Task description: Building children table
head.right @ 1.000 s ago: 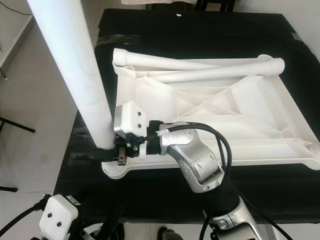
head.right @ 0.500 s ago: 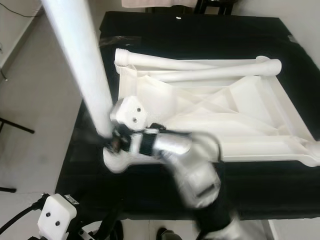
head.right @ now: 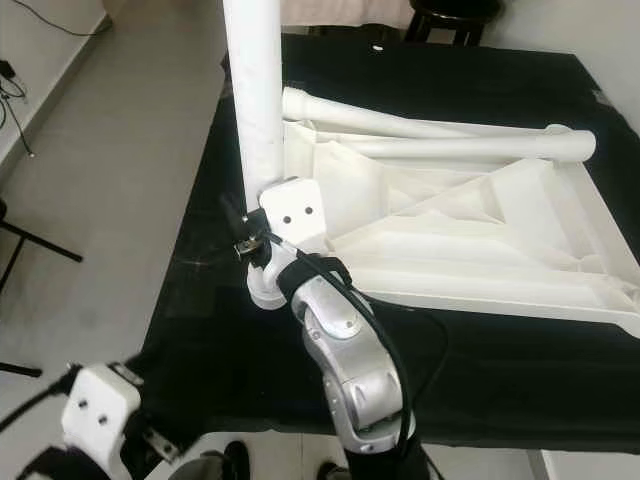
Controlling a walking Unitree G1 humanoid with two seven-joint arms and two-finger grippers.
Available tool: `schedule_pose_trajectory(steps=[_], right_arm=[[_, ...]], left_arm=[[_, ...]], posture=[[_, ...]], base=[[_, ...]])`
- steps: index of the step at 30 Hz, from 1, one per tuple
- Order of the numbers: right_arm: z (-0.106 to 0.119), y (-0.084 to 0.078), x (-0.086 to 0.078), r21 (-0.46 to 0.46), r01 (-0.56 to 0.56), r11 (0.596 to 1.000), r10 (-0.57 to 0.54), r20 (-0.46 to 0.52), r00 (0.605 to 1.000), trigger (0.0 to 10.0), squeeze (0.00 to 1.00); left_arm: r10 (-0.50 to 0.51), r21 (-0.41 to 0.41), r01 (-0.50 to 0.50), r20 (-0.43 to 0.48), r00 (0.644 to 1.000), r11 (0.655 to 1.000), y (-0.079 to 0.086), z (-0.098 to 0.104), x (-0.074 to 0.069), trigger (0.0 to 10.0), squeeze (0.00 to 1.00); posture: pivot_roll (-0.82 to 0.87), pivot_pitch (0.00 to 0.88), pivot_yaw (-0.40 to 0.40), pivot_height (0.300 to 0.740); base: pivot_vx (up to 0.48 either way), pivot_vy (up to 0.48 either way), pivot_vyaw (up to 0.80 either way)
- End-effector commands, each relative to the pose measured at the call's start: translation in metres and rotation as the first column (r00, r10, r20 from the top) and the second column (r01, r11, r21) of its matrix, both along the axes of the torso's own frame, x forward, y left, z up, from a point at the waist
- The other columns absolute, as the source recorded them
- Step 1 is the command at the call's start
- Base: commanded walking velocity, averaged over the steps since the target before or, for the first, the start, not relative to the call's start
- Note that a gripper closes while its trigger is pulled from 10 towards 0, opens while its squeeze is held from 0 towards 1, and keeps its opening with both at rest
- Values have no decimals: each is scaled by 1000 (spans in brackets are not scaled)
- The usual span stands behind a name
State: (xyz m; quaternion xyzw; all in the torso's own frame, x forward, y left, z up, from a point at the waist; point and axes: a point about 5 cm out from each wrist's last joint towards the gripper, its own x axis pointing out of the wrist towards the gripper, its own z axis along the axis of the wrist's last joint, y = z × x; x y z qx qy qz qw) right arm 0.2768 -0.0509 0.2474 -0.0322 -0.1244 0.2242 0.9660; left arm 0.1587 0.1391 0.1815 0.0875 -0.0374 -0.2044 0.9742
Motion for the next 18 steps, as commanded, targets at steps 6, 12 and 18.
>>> schedule_pose_trajectory(steps=[6, 12, 18], right_arm=[[-42, -5, 9, -68, 80, 994, -92, -187, 978, 10000, 0], [-44, 2, 8, -63, 62, 996, -73, -192, 979, 10000, 0], [-44, 11, 8, -46, 41, 998, -49, -193, 980, 10000, 0]], left_arm=[[-57, -5, 59, 190, 980, 998, 14, 51, 35, 10000, 0], [-250, 11, 257, 284, 926, 966, 4, 92, 47, 10000, 0], [-397, -22, 428, 333, 855, 903, -10, 127, 63, 10000, 0]], posture=[[64, 209, -38, 740], [62, 196, -25, 740], [67, 179, -10, 740]], base=[[0, 0, 0], [0, 0, 0], [0, 0, 0]])
